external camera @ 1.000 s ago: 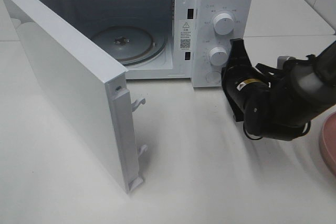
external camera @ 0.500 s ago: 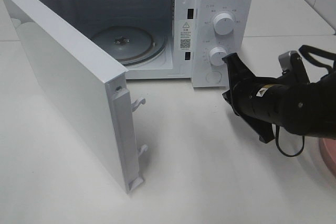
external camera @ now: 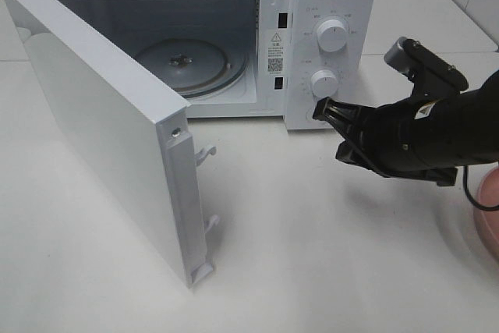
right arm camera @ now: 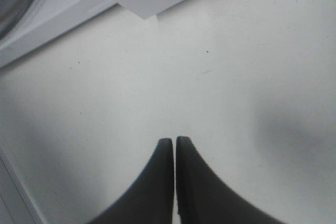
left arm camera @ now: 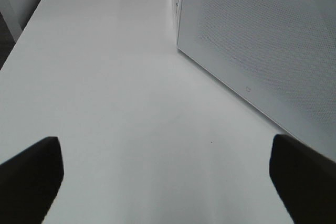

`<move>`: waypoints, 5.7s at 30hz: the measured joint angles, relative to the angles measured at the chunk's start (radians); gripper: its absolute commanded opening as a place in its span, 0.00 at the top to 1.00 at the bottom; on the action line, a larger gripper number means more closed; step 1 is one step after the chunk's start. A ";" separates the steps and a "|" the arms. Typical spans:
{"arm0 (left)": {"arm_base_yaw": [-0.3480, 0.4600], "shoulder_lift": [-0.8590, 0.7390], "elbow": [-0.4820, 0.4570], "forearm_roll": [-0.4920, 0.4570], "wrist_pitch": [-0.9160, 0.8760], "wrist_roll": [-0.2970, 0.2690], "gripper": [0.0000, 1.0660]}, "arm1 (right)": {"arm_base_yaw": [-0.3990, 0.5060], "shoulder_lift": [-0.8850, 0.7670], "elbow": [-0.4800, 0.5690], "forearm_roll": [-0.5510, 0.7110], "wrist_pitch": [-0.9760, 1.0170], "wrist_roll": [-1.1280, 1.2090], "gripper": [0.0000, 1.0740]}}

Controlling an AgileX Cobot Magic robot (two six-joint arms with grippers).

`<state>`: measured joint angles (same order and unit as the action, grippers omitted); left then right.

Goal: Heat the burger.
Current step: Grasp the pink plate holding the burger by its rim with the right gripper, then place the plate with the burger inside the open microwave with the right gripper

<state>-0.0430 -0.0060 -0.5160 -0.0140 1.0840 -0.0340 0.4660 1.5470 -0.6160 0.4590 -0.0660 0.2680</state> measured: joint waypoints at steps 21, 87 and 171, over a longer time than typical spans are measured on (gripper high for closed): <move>0.000 0.000 0.000 0.000 0.000 0.000 0.06 | -0.243 -0.039 -0.279 -0.562 0.919 -0.167 0.53; 0.000 0.000 0.000 0.000 0.000 0.000 0.06 | -0.410 0.262 -0.167 -0.714 0.599 -0.139 0.35; 0.000 0.000 0.000 0.000 0.000 0.000 0.06 | 0.203 -0.103 -0.022 -0.980 1.056 0.202 0.99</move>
<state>-0.0430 -0.0060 -0.5160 -0.0140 1.0840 -0.0340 0.6690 1.4440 -0.6380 -0.5210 0.9900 0.4700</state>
